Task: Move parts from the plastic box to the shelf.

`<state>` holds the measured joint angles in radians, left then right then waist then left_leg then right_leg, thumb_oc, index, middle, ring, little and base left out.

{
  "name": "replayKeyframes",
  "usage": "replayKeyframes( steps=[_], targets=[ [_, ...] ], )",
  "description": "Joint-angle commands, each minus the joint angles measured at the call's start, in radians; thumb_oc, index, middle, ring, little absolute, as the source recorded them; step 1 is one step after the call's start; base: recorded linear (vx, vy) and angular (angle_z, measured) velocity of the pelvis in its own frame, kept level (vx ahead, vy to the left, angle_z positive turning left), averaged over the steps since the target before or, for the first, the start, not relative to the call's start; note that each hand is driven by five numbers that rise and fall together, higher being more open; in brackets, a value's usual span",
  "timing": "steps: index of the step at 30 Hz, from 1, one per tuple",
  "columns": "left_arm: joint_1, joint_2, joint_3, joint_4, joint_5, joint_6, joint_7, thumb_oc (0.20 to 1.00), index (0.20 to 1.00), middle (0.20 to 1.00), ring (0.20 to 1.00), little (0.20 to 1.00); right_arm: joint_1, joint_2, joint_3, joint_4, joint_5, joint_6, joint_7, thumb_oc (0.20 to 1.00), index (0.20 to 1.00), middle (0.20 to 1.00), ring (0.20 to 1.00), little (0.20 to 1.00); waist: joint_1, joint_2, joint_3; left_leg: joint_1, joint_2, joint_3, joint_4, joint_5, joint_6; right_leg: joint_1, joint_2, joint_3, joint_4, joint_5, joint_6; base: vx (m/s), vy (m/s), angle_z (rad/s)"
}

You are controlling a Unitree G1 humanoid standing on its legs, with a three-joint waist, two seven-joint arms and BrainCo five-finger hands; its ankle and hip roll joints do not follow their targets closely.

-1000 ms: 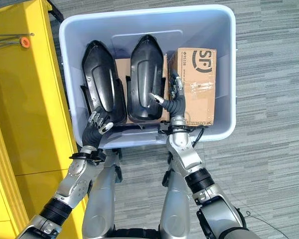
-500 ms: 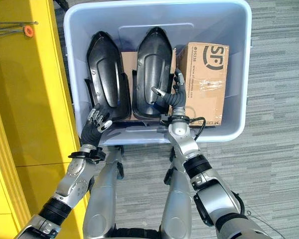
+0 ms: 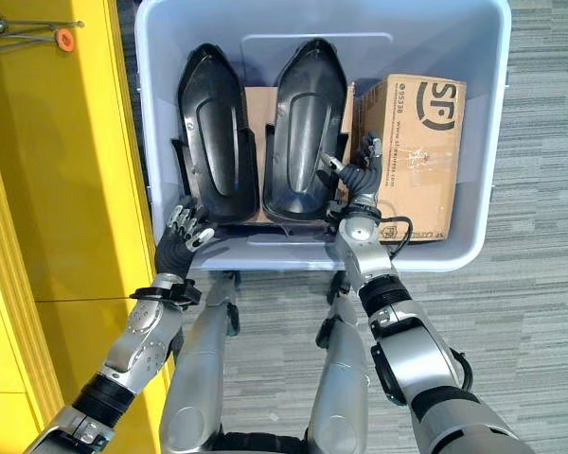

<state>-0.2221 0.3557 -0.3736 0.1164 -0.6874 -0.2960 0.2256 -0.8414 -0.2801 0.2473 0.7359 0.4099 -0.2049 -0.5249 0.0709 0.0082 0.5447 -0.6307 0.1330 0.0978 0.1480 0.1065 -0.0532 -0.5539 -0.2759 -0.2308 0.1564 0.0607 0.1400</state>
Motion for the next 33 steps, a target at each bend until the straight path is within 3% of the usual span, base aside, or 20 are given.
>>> replayKeyframes(
  steps=[1, 9, 28, 29, 32, 33],
  targets=[
    [0.022, 0.026, -0.028, -0.104, -0.007, -0.041, -0.001, 1.0, 1.0, 1.0, 1.0, 1.0, -0.02, -0.024, -0.004, -0.046, 0.005, -0.05, -0.014, 1.0, 1.0, 1.0, 1.0, 1.0, 0.009, 0.031, -0.025, -0.013, 0.032, -0.05, 0.04, -0.05, -0.022, -0.014, -0.044, 0.021, 0.036, 0.004, 0.017, 0.0, 0.0, 0.0],
    [0.014, 0.028, -0.037, -0.103, -0.007, -0.04, 0.0, 1.0, 1.0, 1.0, 1.0, 1.0, -0.029, -0.039, -0.016, -0.031, 0.0, -0.052, -0.032, 1.0, 1.0, 1.0, 1.0, 1.0, 0.006, 0.028, -0.025, -0.013, 0.032, -0.053, 0.037, -0.051, -0.021, -0.016, -0.04, 0.027, 0.034, 0.002, 0.015, 0.0, 0.0, 0.0],
    [-0.003, 0.042, -0.064, -0.118, -0.02, -0.047, -0.012, 1.0, 1.0, 1.0, 1.0, 1.0, -0.152, -0.059, 0.064, 0.252, -0.021, 0.005, 0.016, 1.0, 1.0, 1.0, 1.0, 1.0, 0.03, 0.046, -0.025, -0.043, 0.02, -0.069, 0.034, -0.045, -0.018, -0.037, -0.038, 0.023, 0.037, 0.0, 0.017, 0.0, 0.0, 0.0],
    [-0.001, 0.042, -0.074, -0.123, -0.021, -0.049, -0.014, 1.0, 1.0, 1.0, 1.0, 1.0, -0.175, -0.067, 0.074, 0.312, -0.027, 0.019, 0.022, 1.0, 1.0, 1.0, 1.0, 1.0, 0.04, 0.054, -0.025, -0.026, 0.017, -0.077, 0.034, -0.069, -0.025, -0.021, -0.037, 0.026, 0.043, -0.022, 0.026, 0.0, 0.0, 0.0],
    [-0.01, 0.042, -0.075, -0.126, -0.02, -0.05, -0.014, 1.0, 1.0, 1.0, 1.0, 1.0, -0.198, -0.073, 0.078, 0.347, -0.026, 0.026, 0.027, 1.0, 1.0, 1.0, 1.0, 1.0, 0.045, 0.059, -0.025, -0.057, 0.013, -0.076, 0.037, -0.045, -0.016, -0.044, -0.039, 0.02, 0.039, -0.002, 0.019, 0.0, 0.005, 0.06],
    [-0.01, 0.041, -0.083, -0.125, -0.022, -0.051, -0.015, 1.0, 1.0, 1.0, 1.0, 1.0, -0.202, -0.074, 0.084, 0.381, -0.026, 0.033, 0.031, 1.0, 1.0, 1.0, 1.0, 1.0, 0.051, 0.063, -0.025, -0.04, 0.013, -0.083, 0.04, -0.069, -0.022, -0.027, -0.038, 0.025, 0.047, -0.024, 0.027, 0.0, 0.0, 0.0]
  ],
)
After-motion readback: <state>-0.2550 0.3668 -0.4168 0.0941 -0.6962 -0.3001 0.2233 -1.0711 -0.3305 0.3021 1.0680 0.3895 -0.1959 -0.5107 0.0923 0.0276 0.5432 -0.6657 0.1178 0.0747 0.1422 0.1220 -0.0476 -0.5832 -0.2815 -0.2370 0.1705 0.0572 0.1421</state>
